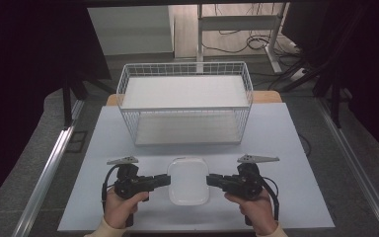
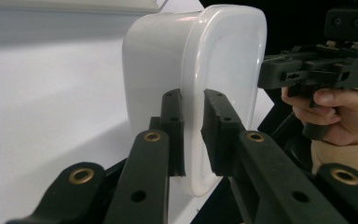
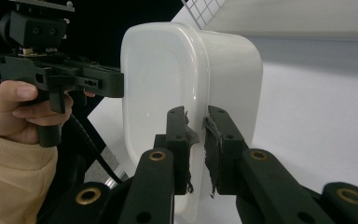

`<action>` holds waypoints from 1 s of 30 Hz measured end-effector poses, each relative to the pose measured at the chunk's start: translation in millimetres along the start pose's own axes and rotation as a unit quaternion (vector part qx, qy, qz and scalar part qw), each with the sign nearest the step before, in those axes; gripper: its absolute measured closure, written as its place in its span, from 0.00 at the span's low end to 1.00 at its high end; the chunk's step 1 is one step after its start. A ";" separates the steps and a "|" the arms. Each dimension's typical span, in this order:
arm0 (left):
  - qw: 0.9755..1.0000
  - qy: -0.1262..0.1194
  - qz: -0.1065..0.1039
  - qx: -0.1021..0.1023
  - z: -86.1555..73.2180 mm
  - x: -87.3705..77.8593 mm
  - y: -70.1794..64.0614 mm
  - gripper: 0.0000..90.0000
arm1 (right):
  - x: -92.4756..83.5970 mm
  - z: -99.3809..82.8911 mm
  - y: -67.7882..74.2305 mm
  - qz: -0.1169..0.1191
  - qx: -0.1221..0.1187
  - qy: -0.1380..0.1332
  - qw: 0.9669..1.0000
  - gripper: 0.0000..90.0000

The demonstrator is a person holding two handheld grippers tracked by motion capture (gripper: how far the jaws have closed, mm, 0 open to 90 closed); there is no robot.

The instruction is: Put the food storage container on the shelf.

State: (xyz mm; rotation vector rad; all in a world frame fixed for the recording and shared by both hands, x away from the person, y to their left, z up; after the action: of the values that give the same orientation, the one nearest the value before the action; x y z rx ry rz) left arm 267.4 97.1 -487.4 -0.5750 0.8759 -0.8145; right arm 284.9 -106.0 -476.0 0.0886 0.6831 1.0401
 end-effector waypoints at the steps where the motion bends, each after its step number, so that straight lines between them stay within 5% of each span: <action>1: 1.000 -0.003 0.003 0.001 1.9 0.0 -0.5 0.88 | -0.1 2.2 -0.3 -0.002 -0.005 0.000 1.000 0.89; 14: 1.000 -0.020 0.007 0.015 24.0 -7.3 -9.1 0.88 | -1.9 30.4 -2.1 0.000 -0.028 -0.010 1.000 0.89; 30: 0.999 -0.035 0.002 0.042 80.8 -21.7 -31.1 0.88 | -12.2 88.5 -2.9 -0.009 -0.054 -0.028 0.998 0.89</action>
State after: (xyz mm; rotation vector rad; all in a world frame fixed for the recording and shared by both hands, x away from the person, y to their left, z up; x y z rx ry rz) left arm 315.3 106.0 -412.7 -0.5254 0.7745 -0.8189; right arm 332.7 -95.9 -401.2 0.0173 0.5740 1.0515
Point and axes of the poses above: each handheld gripper's, and its own axes: x roughly forward along the jaws, z roughly out of its top, y roughly to its left, the point moved 8 cm from there along x, roughly forward along the jaws, and after that the axes turned 11 degrees about -x, right-handed, at the moved point
